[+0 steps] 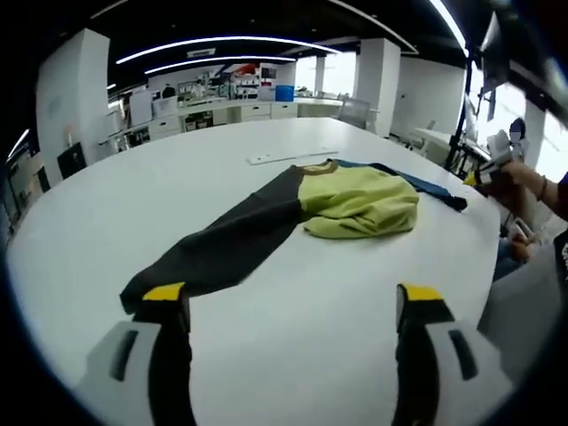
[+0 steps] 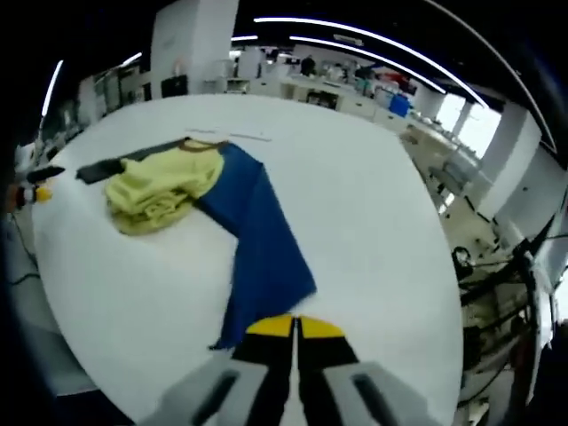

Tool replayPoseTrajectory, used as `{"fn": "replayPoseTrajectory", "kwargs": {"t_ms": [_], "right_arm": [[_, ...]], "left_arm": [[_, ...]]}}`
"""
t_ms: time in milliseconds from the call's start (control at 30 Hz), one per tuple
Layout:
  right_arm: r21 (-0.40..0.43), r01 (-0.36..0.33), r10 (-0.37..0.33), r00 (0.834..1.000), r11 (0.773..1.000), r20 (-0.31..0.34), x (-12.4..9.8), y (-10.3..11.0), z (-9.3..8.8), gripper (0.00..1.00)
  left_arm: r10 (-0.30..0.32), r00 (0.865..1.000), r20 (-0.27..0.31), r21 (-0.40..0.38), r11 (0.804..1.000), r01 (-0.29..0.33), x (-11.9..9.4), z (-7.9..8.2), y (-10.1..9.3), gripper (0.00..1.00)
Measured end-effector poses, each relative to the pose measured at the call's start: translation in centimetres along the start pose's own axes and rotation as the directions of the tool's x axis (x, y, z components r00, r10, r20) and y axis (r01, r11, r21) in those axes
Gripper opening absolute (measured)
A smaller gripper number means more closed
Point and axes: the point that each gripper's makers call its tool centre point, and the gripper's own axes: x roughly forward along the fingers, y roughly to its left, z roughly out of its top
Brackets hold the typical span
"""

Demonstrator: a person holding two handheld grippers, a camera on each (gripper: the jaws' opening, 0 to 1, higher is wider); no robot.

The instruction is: Fold the garment on the visible template until the final outline fits inside the template.

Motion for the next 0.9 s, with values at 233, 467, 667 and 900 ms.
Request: {"fn": "replayPoseTrajectory", "kwargs": {"t_ms": [233, 467, 667, 900], "right_arm": [[0.017, -0.035, 0.034, 0.999, 0.999, 0.028, 0.5, 0.3, 1.6, 0.00], [0.047, -0.099, 0.099, 0.995, 0.994, 0.013, 1.1, 3.4, 0.4, 0.04], [0.073, -0.119, 0.118, 0.993, 0.990, 0.014, 1.0, 4.9, -0.7, 0.19], [0.088, -0.136, 0.136, 0.991, 0.987, 0.002, 1.2, 6.2, -2.0, 0.24]], "left_arm": [[-0.008, 1.000, 0.004, -0.003, 1.000, 0.008, 0.1, 0.0, -0.2, 0.94], [-0.014, 1.000, 0.017, 0.006, 1.000, 0.014, -0.1, 0.4, -0.4, 0.94], [-0.018, 1.000, 0.021, 0.027, 0.999, 0.017, -0.3, 0.6, -0.5, 0.94], [-0.021, 0.999, 0.026, 0.038, 0.999, 0.020, -0.3, 0.8, -0.5, 0.95]]}}
